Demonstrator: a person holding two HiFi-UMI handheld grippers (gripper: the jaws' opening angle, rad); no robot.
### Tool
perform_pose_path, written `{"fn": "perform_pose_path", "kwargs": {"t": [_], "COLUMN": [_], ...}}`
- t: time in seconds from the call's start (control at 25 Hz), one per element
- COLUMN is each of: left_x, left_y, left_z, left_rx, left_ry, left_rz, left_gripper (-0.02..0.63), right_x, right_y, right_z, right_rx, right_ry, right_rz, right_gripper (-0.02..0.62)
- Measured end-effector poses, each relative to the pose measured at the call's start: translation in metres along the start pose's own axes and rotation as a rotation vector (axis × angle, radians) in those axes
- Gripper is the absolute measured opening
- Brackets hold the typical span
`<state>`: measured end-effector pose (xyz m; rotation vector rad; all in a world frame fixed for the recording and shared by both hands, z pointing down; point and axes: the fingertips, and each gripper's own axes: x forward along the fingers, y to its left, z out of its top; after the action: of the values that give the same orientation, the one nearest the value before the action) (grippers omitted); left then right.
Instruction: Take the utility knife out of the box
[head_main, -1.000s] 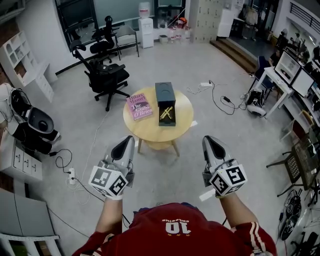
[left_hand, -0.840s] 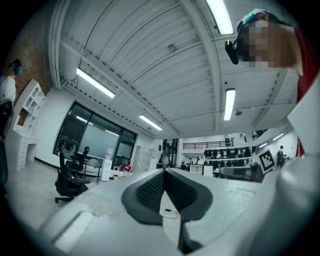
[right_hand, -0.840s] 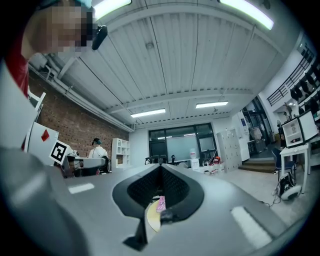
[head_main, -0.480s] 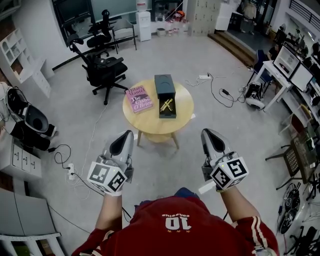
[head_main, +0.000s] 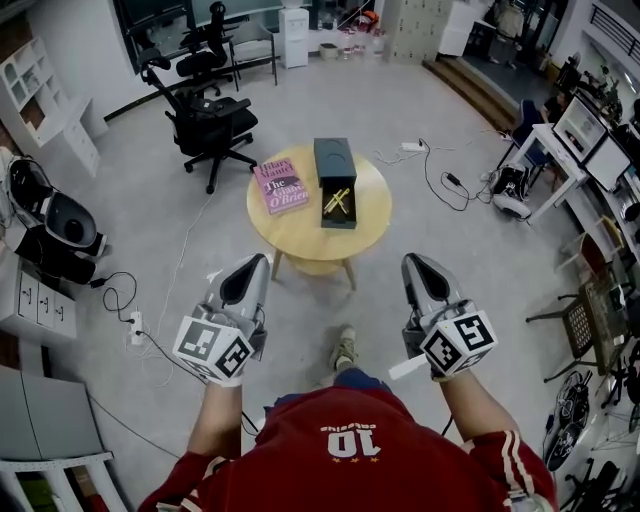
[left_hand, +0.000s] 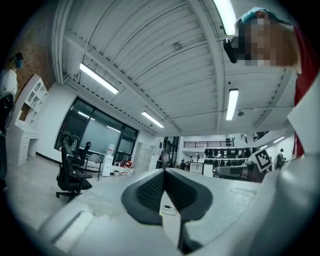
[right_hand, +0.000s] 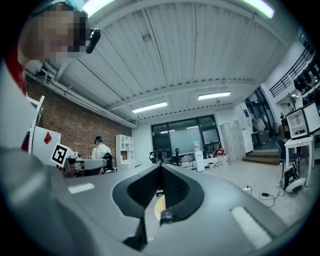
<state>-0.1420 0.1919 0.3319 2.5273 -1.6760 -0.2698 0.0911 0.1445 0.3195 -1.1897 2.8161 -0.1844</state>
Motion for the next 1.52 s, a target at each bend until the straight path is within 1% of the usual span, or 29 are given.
{"fn": "perform_pose_path", "kwargs": {"t": [0.2,0.32,0.48,0.64,0.76,0.92,1.08,1.24,1.36,1.52], "left_x": [0.012,0.025,0.048,0.081,0.109,0.148,0.186,0.219,0.236,0.245], "left_y": [0.014,0.025,0.042,0.062,0.076,0.092,0.1,0.105,0.104,0.104], "left_z": [-0.001,-0.002,-0.001,-0.003,-0.004,0.001,0.005,0.011,0.015,0.011], "left_rx": [0.004,0.025,0.023,0.02,0.037,0.05,0.059,0.083,0.095,0.09], "left_ry": [0.01,0.027,0.017,0.034,0.049,0.043,0.039,0.043,0.043,0.064], "left_rz": [0.013,0.016,0.023,0.031,0.029,0.034,0.045,0.044,0.046,0.058], "left_gripper": [0.003,0.003,0.003,0.003,0.003,0.003,0.003,0.003,0.003,0.003], "right_x": [0.025,0.046,0.075,0.111,0.137,0.167,0.191,0.214,0.224,0.232], "right_y": [-0.007,-0.014,-0.028,-0.049,-0.067,-0.093,-0.124,-0.149,-0.158,-0.163], "right_z": [-0.007,-0.012,-0.018,-0.016,-0.013,-0.008,-0.003,0.002,0.005,-0.001], "right_rx": [0.025,0.03,0.036,0.041,0.027,0.024,0.024,0.046,0.044,0.056], "right_ry": [0.006,0.013,0.016,0.017,0.011,0.005,0.0,-0.012,-0.016,-0.016], "right_rz": [0.027,0.043,0.068,0.081,0.088,0.102,0.104,0.112,0.135,0.145], "right_gripper": [0.003,0.003,0.003,0.003,0.003,0.003,0.003,0.003,0.003,0.003]}}
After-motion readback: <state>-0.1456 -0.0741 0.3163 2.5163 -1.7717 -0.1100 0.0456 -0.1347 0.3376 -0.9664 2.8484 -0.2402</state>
